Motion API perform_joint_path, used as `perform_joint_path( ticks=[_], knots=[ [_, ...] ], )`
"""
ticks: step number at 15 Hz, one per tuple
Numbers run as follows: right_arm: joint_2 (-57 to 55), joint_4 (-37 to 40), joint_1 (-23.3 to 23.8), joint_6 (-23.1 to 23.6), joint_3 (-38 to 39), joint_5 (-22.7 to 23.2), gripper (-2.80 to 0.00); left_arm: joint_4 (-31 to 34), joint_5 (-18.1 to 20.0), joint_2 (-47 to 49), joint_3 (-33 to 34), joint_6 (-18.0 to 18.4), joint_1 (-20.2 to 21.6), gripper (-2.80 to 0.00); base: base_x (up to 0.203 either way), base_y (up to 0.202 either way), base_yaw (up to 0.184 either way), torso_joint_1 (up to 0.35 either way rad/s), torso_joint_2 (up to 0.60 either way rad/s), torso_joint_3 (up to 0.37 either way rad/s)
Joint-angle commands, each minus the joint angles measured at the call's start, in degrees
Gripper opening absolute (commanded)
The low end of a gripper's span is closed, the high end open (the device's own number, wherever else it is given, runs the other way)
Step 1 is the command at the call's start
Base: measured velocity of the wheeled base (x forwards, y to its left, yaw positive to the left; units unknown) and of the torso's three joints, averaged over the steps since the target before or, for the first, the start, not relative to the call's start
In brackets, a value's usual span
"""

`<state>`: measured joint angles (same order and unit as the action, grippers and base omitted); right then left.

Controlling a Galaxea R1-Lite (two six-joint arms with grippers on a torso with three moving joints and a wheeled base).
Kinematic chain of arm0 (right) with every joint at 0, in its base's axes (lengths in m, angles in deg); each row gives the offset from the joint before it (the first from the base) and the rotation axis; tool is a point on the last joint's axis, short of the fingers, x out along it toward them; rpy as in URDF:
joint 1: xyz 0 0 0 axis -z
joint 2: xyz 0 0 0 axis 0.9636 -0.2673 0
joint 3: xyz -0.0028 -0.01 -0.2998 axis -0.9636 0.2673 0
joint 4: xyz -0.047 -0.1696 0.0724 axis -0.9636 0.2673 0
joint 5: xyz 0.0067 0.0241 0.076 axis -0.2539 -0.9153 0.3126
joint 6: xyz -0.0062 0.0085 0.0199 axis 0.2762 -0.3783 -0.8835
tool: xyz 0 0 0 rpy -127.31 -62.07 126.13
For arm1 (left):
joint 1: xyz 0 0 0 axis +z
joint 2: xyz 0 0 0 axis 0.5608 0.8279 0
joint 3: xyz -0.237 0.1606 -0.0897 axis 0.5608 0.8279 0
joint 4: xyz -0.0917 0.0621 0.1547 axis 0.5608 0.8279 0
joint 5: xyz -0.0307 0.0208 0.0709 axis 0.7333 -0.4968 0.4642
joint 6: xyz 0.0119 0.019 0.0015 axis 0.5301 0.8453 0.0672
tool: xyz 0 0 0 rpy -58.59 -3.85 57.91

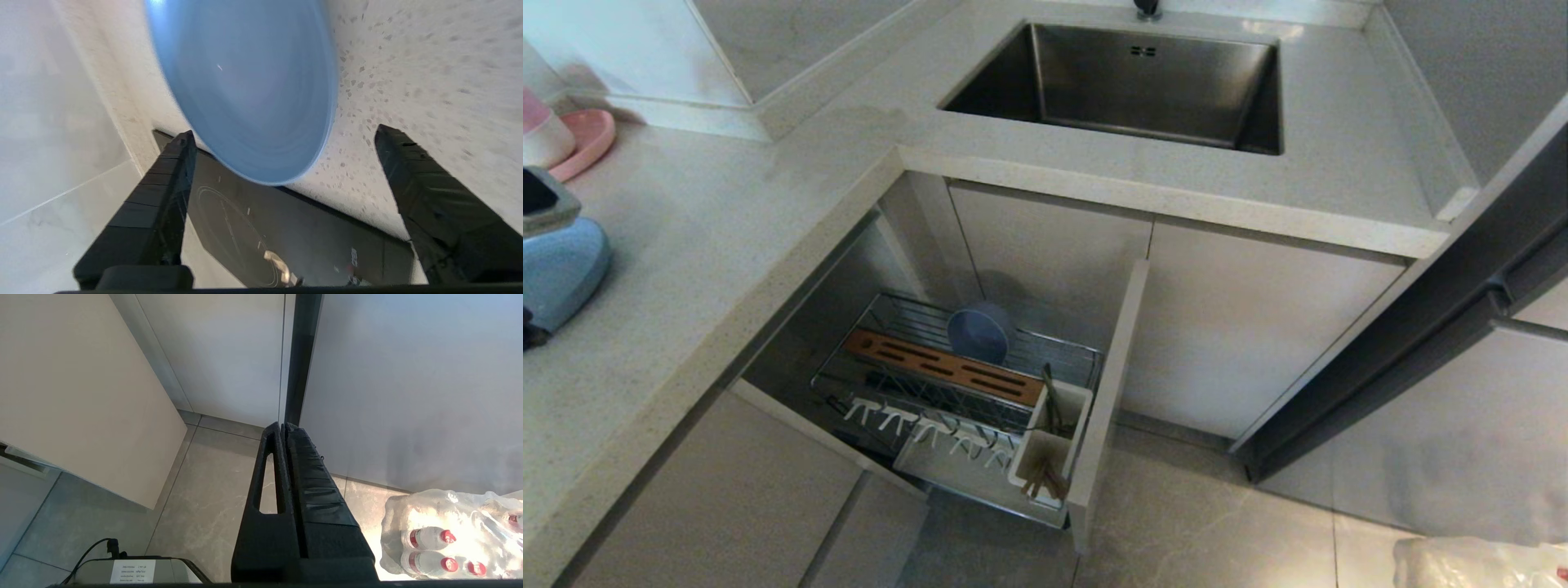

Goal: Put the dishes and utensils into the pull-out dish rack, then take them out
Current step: Take the plate out of the cupboard, then take the bowl out of the cupboard

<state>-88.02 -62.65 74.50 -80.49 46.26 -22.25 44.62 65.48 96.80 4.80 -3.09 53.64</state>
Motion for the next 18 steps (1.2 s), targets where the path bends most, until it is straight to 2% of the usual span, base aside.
perform_joint_path(
  ticks=[1, 6, 7, 12, 14, 18],
  knots=[
    [1.3, 0.0, 0.0, 0.0, 0.0, 0.0, -2.80, 0.2, 0.6, -4.0, 0.3, 0.2, -0.7, 0.00, 0.000, 0.000, 0.000, 0.000, 0.00, 0.000],
    [-0.1, 0.0, 0.0, 0.0, 0.0, 0.0, -2.80, 0.0, 1.4, -11.8, 0.5, -1.3, -5.2, 0.00, 0.000, 0.000, 0.000, 0.000, 0.00, 0.000],
    [-0.1, 0.0, 0.0, 0.0, 0.0, 0.0, -2.80, -0.9, 1.8, -13.0, 0.5, -1.8, -6.0, -2.80, 0.000, 0.000, 0.000, 0.000, 0.00, 0.000],
    [0.0, 0.0, 0.0, 0.0, 0.0, 0.0, -2.80, -3.1, 2.0, -14.5, -2.2, -5.9, -7.1, -2.80, 0.000, 0.000, 0.000, 0.000, 0.00, 0.000],
    [-0.1, 0.0, 0.0, 0.0, 0.0, 0.0, -2.80, -3.0, 2.2, -13.5, -4.6, -10.5, -7.1, -2.80, 0.000, 0.000, 0.000, 0.000, 0.00, 0.000],
    [0.0, 0.0, 0.0, 0.0, 0.0, 0.0, -2.80, -2.7, 9.0, -11.2, -8.3, -23.6, -6.6, -2.80, 0.000, 0.000, 0.000, 0.000, 0.00, 0.000]
  ],
)
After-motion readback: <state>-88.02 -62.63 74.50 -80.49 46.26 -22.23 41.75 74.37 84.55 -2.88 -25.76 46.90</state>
